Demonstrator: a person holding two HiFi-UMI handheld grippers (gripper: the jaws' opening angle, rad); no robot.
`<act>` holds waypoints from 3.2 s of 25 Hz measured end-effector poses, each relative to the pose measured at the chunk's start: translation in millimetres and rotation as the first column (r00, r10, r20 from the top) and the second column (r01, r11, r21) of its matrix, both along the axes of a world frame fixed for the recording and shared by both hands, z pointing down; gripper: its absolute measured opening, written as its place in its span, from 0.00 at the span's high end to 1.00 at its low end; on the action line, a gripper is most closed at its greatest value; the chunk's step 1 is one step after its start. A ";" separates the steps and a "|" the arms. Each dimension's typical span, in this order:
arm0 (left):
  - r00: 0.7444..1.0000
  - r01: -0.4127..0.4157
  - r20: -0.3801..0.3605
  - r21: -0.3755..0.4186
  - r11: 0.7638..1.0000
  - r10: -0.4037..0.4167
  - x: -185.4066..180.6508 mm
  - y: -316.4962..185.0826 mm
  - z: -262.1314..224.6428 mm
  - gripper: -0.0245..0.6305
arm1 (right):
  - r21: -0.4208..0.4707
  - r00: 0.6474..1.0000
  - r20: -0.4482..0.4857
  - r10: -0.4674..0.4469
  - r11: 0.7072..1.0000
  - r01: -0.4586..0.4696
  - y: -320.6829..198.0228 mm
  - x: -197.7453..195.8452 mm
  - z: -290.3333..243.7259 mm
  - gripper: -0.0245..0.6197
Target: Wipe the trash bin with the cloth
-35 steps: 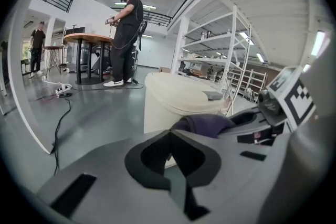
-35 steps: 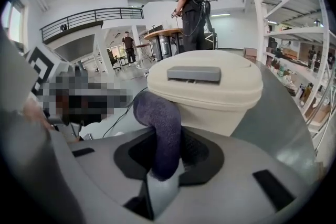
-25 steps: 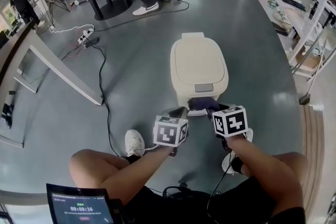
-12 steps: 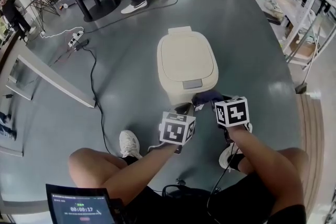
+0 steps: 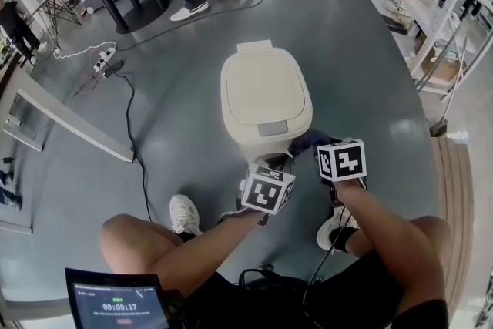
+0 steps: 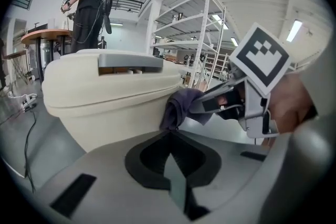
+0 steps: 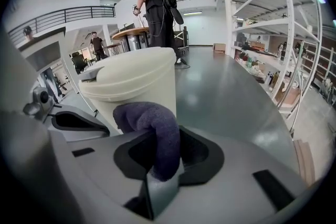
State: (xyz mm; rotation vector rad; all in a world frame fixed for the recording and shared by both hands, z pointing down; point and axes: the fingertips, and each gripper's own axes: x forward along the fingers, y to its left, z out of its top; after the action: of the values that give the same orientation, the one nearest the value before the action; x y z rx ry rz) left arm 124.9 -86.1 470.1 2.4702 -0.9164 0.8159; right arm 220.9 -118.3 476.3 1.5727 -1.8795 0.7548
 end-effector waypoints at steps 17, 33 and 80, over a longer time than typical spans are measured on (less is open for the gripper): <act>0.995 -0.090 0.050 -0.008 0.996 0.091 23.2 3.9 24.5 0.97 | -0.020 1.000 -0.026 -0.005 1.000 0.005 10.2 17.2 13.8 0.82; 0.972 0.234 0.038 -0.095 0.968 -0.231 -122.4 -8.1 43.7 0.97 | -0.076 0.956 -0.004 -0.292 0.954 0.291 28.6 -117.3 46.2 0.82; 0.992 0.113 0.068 -0.063 0.992 -0.109 -65.9 -14.4 67.7 0.97 | -0.147 0.984 0.051 -0.172 0.973 0.178 6.6 -68.4 86.2 0.82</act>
State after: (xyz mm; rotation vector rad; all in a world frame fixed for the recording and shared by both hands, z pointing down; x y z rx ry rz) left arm 59.1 -100.5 537.8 2.3253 -1.0222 0.8783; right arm 152.5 -111.7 562.5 1.2898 -1.9105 0.8321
